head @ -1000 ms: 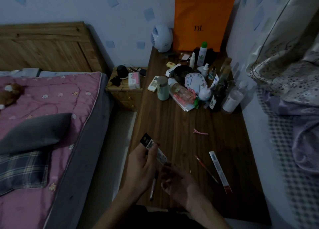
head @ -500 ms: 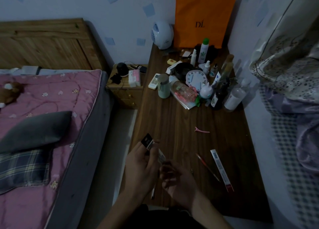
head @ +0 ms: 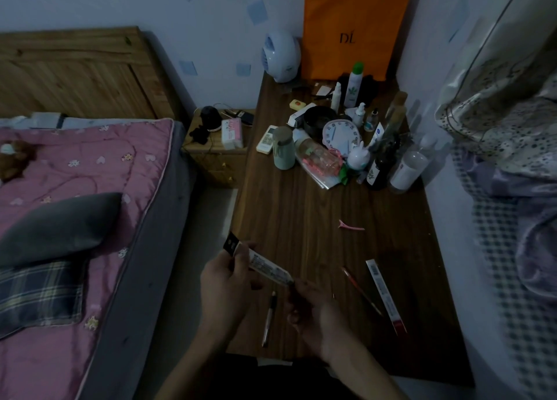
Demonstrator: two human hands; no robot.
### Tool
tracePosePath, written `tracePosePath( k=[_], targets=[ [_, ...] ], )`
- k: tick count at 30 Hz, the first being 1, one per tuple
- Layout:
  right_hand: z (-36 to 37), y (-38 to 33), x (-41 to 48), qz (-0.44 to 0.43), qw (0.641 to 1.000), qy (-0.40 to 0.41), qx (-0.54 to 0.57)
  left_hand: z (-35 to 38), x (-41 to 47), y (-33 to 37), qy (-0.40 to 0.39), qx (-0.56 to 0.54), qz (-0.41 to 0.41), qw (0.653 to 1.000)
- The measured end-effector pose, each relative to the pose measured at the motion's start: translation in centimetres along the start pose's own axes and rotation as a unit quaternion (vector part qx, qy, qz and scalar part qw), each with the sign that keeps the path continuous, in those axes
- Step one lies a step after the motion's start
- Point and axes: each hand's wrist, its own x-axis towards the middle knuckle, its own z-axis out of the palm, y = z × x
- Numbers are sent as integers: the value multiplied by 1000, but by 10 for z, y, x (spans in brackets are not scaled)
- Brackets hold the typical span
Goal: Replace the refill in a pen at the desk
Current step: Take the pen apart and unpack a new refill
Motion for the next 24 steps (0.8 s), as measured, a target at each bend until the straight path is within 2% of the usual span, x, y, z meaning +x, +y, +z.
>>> tracePosePath(
  k=[8, 13, 20, 24],
  targets=[
    [-3, -5, -5, -60, 994, 55, -67, -5, 9, -15, -2, -30, -80, 996],
    [-3, -7, -8, -79, 990, 81, -84, -2, 5, -14, 7, -99, -122, 988],
    [-5, -7, -9, -99, 984, 104, -104, 3, -1, -18, 8, -115, -133, 984],
    [-5, -10, -9, -78, 988, 88, -100, -1, 1, -18, 6, -106, -130, 986]
  ],
)
